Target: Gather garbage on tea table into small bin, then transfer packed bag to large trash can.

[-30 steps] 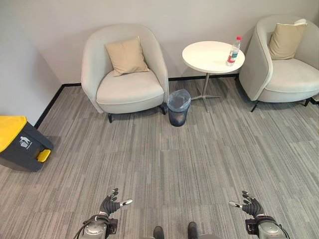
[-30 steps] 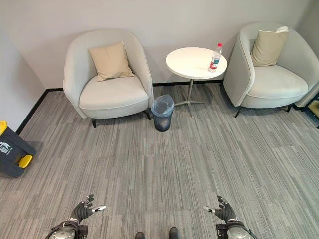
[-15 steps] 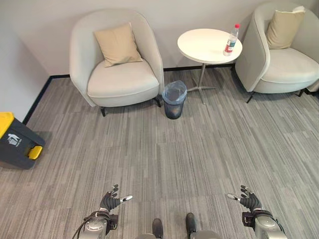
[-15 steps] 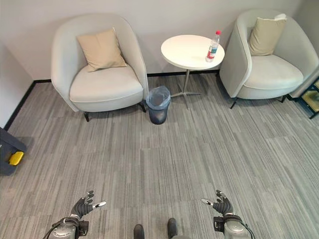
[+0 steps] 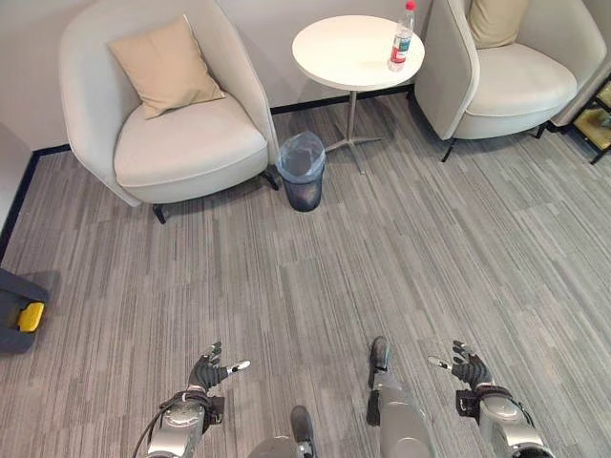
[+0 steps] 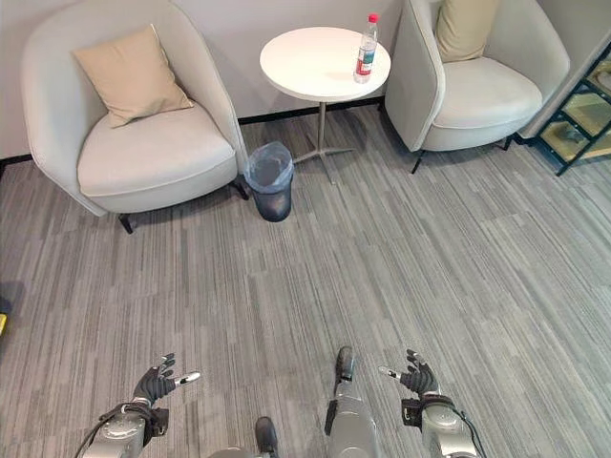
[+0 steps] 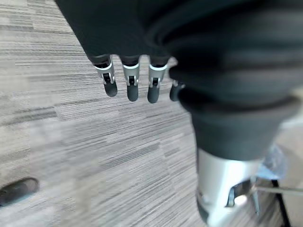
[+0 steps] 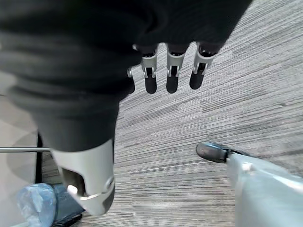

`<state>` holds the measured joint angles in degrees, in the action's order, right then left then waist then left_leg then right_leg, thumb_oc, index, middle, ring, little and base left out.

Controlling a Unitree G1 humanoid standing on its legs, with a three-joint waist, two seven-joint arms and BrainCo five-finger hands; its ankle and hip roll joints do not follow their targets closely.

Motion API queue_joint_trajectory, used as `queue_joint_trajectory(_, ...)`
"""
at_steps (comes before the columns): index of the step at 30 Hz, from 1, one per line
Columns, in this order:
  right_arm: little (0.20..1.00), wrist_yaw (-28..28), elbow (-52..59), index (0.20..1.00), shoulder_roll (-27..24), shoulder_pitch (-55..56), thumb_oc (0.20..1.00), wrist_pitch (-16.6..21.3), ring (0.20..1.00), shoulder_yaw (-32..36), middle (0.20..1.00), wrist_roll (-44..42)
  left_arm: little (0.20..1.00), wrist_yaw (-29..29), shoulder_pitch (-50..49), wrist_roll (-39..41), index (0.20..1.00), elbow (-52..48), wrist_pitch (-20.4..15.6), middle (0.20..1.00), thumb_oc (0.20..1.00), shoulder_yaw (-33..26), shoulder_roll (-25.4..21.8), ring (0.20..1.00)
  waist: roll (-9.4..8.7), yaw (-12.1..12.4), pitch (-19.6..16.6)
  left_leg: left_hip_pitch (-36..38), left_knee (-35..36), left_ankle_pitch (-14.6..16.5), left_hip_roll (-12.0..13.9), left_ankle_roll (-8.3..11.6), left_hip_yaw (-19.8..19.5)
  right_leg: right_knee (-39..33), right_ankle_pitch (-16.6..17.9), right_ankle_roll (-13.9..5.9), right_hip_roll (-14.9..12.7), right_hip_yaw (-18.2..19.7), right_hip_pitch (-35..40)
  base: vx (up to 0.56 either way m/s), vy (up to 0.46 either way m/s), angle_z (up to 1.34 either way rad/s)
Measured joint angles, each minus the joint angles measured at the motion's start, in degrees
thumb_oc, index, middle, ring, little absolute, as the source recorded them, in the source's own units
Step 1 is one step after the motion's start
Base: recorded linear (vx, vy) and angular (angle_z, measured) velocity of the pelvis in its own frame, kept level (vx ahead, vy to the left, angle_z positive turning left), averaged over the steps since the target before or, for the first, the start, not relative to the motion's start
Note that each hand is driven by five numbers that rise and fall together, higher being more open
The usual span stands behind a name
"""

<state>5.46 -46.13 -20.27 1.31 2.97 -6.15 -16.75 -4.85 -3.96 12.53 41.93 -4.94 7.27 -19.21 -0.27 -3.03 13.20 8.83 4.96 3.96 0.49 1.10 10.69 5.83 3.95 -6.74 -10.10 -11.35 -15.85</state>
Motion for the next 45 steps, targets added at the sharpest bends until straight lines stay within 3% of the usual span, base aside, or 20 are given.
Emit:
queue_joint_trajectory(1, 1.000, 0.13, -1.75, 1.000, -0.06, 0.50, 1.000, -0.07, 1.000, 0.14, 1.000, 0.17, 1.000, 0.01, -1.71, 0.01, 1.000, 0.25, 0.01, 1.000, 1.000, 0.54, 0.72, 1.000, 2.60, -0.12, -1.58, 0.80, -2.72, 0.74, 3.99, 2.08, -1.66, 1.52, -0.56, 2.39, 3.49, -1.29, 1.79, 0.31, -0.436, 0.62)
queue_joint_trajectory(2, 1.000, 0.14, -1.45, 1.000, -0.17, 0.39, 1.000, 0.24, 1.000, 0.70, 1.000, 0.22, 1.000, 0.40, -1.74, 0.00, 1.000, 0.44, 0.08, 1.000, 1.000, 1.73, 0.84, 1.000, 2.52, 0.29, -1.75, -3.19, -13.16, 0.89, 6.20, 2.64, -4.92, -0.94, 0.03, 4.70, 5.86, -1.16, 5.17, 0.30, -0.442, 0.52)
queue_joint_trajectory(4, 1.000, 0.17, -0.40, 1.000, -0.43, -0.14, 1.000, 0.66, 1.000, 1.33, 1.000, 0.04, 1.000, 0.39, -1.73, 0.02, 1.000, 0.46, 0.10, 1.000, 1.000, 1.69, 1.19, 1.000, 2.10, 0.52, -2.07, -6.94, -21.12, -0.16, 6.75, 4.28, -5.92, -2.27, 1.04, 7.25, 6.41, -1.21, 6.48, 0.18, -0.254, 0.04)
queue_joint_trajectory(5, 1.000, 0.34, -0.44, 1.000, -1.06, -2.85, 1.000, 1.25, 1.000, 0.97, 1.000, -0.28, 1.000, 0.46, -0.79, 0.03, 1.000, 1.11, 0.33, 1.000, 1.000, 1.76, 2.19, 1.000, 1.92, 0.71, -2.00, -13.61, -34.70, -1.14, 8.20, 7.32, -7.45, -3.39, 1.71, 10.46, 7.94, -1.12, 8.98, 0.15, -0.159, -0.17)
queue_joint_trajectory(9, 1.000, 0.77, -0.56, 1.000, -2.21, -2.76, 1.000, 1.52, 1.000, 0.18, 1.000, -1.36, 1.000, 0.42, 3.84, 0.02, 1.000, 0.23, 0.14, 1.000, 1.000, 3.54, 2.11, 1.000, 0.16, 0.20, -1.51, -18.36, -26.81, -0.35, 4.35, 6.08, -6.86, -7.48, 0.11, 12.47, 8.84, -1.35, 13.67, 0.23, -0.088, 0.12)
queue_joint_trajectory(11, 1.000, 0.69, -1.20, 1.000, -1.67, -2.99, 1.000, 1.45, 1.000, -0.18, 1.000, -1.93, 1.000, 0.62, 4.39, 0.00, 1.000, -1.22, -0.06, 1.000, 1.000, 4.33, 2.03, 1.000, -0.67, 0.73, -1.12, -19.91, -7.94, -3.02, 0.91, 5.49, -7.37, -10.53, -0.92, 10.73, 10.29, -0.95, 16.58, 0.38, -0.025, -0.21)
queue_joint_trajectory(14, 1.000, 1.13, -2.52, 1.000, -1.14, -3.48, 1.000, 1.60, 1.000, -0.06, 1.000, -1.93, 1.000, 0.56, 3.04, 0.00, 1.000, -0.29, 0.18, 1.000, 1.000, 3.94, 1.84, 1.000, 0.37, 1.54, -1.58, -22.81, 0.03, -7.58, 0.26, 5.99, -10.59, -10.80, -3.14, 10.13, 13.08, 0.64, 18.13, 0.24, 0.005, -0.37)
queue_joint_trajectory(16, 1.000, 1.49, -3.12, 1.000, -0.94, -3.19, 1.000, 1.54, 1.000, -0.06, 1.000, -1.93, 1.000, 0.44, 2.35, 0.00, 1.000, -0.11, 0.37, 1.000, 1.000, 3.92, 1.51, 1.000, 0.22, 2.18, -0.88, -25.15, -0.09, -9.89, 0.27, 5.02, -9.97, -10.59, -3.28, 11.59, 14.12, 1.41, 19.65, 0.37, 0.062, -0.40)
queue_joint_trajectory(19, 1.000, 1.55, -4.10, 1.000, -0.17, -2.61, 1.000, 1.15, 1.000, 0.00, 1.000, -1.91, 1.000, 0.40, 1.64, 0.00, 1.000, 1.16, 0.43, 1.000, 1.000, 3.48, 1.46, 1.000, -0.04, 2.27, -0.46, -26.58, -0.04, -10.56, 0.63, 4.87, -6.92, -10.55, -6.45, 10.68, 14.91, 3.78, 22.60, 0.42, 0.114, -0.24)
queue_joint_trajectory(23, 1.000, 1.36, -4.11, 1.000, 0.16, -2.10, 1.000, 0.62, 1.000, 0.02, 1.000, -1.73, 1.000, 0.42, 0.12, 0.00, 1.000, 1.53, 0.65, 1.000, 1.000, 3.25, 1.52, 1.000, -0.36, 3.31, -0.14, -24.90, -3.78, -11.65, -0.81, 1.61, -6.63, -10.51, -10.95, 8.73, 12.94, 8.26, 29.08, 0.39, 0.145, -0.62)
queue_joint_trajectory(25, 1.000, 1.26, -3.94, 1.000, 0.49, -1.37, 1.000, 0.35, 1.000, -0.15, 1.000, -1.23, 1.000, 0.38, -0.43, 0.01, 1.000, 1.80, 0.67, 1.000, 1.000, 3.09, 1.21, 1.000, -1.08, 3.53, -1.47, -24.39, -7.33, -14.05, -1.46, -3.01, -3.80, -9.83, -13.58, 7.07, 11.00, 9.91, 30.92, 0.30, 0.133, -0.45)
queue_joint_trajectory(27, 1.000, 1.03, -3.38, 1.000, 1.37, -1.64, 1.000, 0.22, 1.000, -0.18, 1.000, -1.21, 1.000, 0.43, 0.52, 0.00, 1.000, 2.22, 0.68, 1.000, 1.000, 2.66, 1.03, 1.000, -2.00, 3.41, -1.52, -22.52, -7.16, -12.50, -2.99, -6.54, -2.09, -0.63, -15.60, 3.95, 8.73, 10.01, 27.05, 0.28, 0.153, -0.39)
queue_joint_trajectory(30, 1.000, 0.54, 1.30, 1.000, 2.15, -1.64, 1.000, 0.41, 1.000, -1.21, 1.000, -1.15, 1.000, 0.32, 2.67, 0.00, 1.000, 1.48, 0.31, 1.000, 1.000, 2.75, -0.62, 1.000, -2.18, 2.87, -1.58, -17.34, -4.61, -9.76, -5.67, -7.89, -1.41, 34.05, -18.69, -1.54, 3.59, 9.82, 9.70, 0.26, 0.123, -0.15)
queue_joint_trajectory(32, 1.000, 0.29, 1.56, 1.000, 2.28, -2.74, 1.000, 0.40, 1.000, -1.81, 1.000, -1.10, 1.000, 0.22, 3.49, 0.01, 1.000, 1.49, 0.23, 1.000, 1.000, 2.72, -0.68, 1.000, -1.36, 2.67, -1.09, -13.83, -2.82, -8.11, -6.89, -7.62, -0.79, 36.76, -20.31, -1.18, 0.97, 9.53, 2.88, 0.27, 0.044, 0.06)
queue_joint_trajectory(33, 1.000, 0.16, 1.62, 1.000, 2.38, -3.47, 1.000, 0.36, 1.000, -2.19, 1.000, -0.62, 1.000, 0.06, 3.62, 0.02, 1.000, 1.51, 0.25, 1.000, 1.000, 2.82, -0.59, 1.000, 0.37, 2.15, -0.55, -11.75, -2.50, -7.39, -6.91, -7.09, -0.81, 30.26, -20.56, -0.64, 0.61, 7.91, -1.43, 0.38, -0.004, 0.08)
queue_joint_trajectory(35, 1.000, 0.13, 1.36, 1.000, 2.46, -4.54, 1.000, 0.30, 1.000, -2.36, 1.000, -0.18, 1.000, -0.23, 2.96, 0.09, 1.000, 2.43, 0.17, 1.000, 1.000, 2.50, -0.78, 1.000, 1.06, 2.33, -0.27, -9.58, -2.60, -4.48, -6.66, -6.30, -0.06, 21.30, -18.80, -0.18, 0.34, 3.74, -4.63, 0.34, -0.027, -0.13)
queue_joint_trajectory(37, 1.000, 0.29, 1.63, 1.000, 2.22, -4.88, 1.000, 0.37, 1.000, -2.14, 1.000, -0.15, 1.000, -0.17, 1.86, 0.07, 1.000, 3.35, 0.49, 1.000, 1.000, 2.02, -0.69, 1.000, 1.01, 1.51, -0.14, -6.71, -2.63, -3.60, -7.39, -6.00, 0.93, 15.29, -13.12, 1.41, 0.26, 1.97, -7.32, 0.40, -0.088, 0.01)
queue_joint_trajectory(39, 1.000, 0.29, 1.58, 1.000, 1.50, -4.16, 1.000, 0.35, 1.000, -2.25, 1.000, -0.12, 1.000, -0.29, 1.80, 0.07, 1.000, 3.95, 0.15, 1.000, 1.000, 1.58, -0.28, 1.000, 0.91, 0.94, -0.87, -5.92, -2.73, -0.03, -7.74, -5.26, 0.93, 10.63, -9.21, 0.30, 0.75, 0.32, -9.33, 0.42, -0.129, 0.17)
queue_joint_trajectory(41, 1.000, 0.32, 1.48, 1.000, 1.30, -4.28, 1.000, 0.26, 1.000, -1.83, 1.000, -0.11, 1.000, -0.63, 1.92, 0.05, 1.000, 5.60, 0.45, 1.000, 1.000, 1.67, 0.02, 1.000, 0.22, 0.34, -0.61, -3.52, -2.62, 0.83, -9.12, -5.61, 1.00, 1.30, -3.85, 0.74, 0.76, 0.21, -9.57, 0.43, -0.176, 0.17)
queue_joint_trajectory(45, 1.000, 0.29, 0.39, 1.000, 0.90, -2.73, 1.000, 0.15, 1.000, -1.75, 1.000, -0.03, 1.000, -0.79, 2.24, -0.05, 1.000, 5.43, 0.29, 1.000, 1.000, 1.70, 1.74, 1.000, 0.85, -1.23, -0.41, 2.66, -2.51, 3.20, -8.43, -2.95, -3.04, -2.13, 0.56, 0.89, 0.61, 1.94, -4.99, 0.47, -0.289, 0.50)
